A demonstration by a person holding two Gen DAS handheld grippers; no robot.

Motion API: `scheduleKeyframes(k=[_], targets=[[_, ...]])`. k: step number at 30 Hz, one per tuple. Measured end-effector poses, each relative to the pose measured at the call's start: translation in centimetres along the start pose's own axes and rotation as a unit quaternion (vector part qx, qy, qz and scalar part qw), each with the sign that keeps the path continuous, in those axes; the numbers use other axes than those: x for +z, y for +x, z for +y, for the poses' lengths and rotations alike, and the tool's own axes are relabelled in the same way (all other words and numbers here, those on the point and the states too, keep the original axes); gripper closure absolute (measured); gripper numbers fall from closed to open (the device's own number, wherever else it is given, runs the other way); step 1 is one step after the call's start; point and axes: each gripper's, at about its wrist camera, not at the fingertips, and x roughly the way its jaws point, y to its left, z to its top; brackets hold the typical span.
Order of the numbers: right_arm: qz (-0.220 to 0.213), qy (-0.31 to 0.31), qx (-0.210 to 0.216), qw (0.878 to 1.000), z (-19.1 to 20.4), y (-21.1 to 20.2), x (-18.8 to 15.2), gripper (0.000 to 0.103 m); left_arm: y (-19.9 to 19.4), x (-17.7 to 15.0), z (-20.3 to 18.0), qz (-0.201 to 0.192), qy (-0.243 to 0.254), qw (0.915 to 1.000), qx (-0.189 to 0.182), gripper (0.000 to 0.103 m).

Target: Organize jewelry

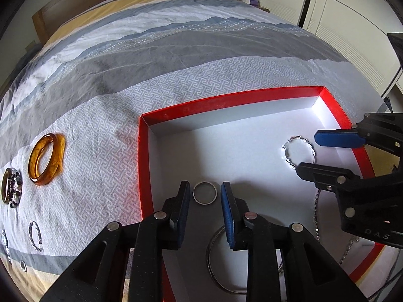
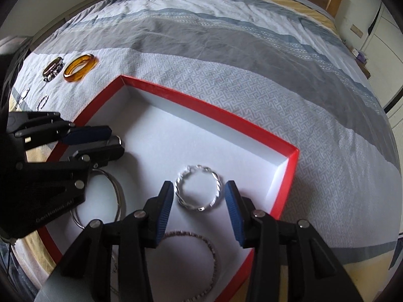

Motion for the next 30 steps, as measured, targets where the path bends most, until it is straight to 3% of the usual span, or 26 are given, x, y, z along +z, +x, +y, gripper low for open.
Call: scheduleKeyframes(k=[6,11,18,30], targets=[[-0.013,0.011,-0.011,1.000,0.1,-2.6,-1.2,0.062,-2.7,-0.4,0.0,-0.015,-0.009,0.9998,-0.012,0.073],[-0.040,0.035,-0.017,0.998,0.3,-6.4,-3.0,0.062,-8.0,-1.3,-0.4,-0.055,-0.015,0.9984,-0.005,0.063],[-0.096,0.076,-0.009,0.992,2.2,-13.3,-6.3,0.061,-16.1,-4.1,-1.2,-0.108,-0.017,0.9935,0.031,0.050],[-0.159,0.092,-0.001,0.983,8.4,-22.0,-10.3,0.059,-26.9,-10.2,0.0,-0.172,-0.021,0.9802,0.096,0.045]])
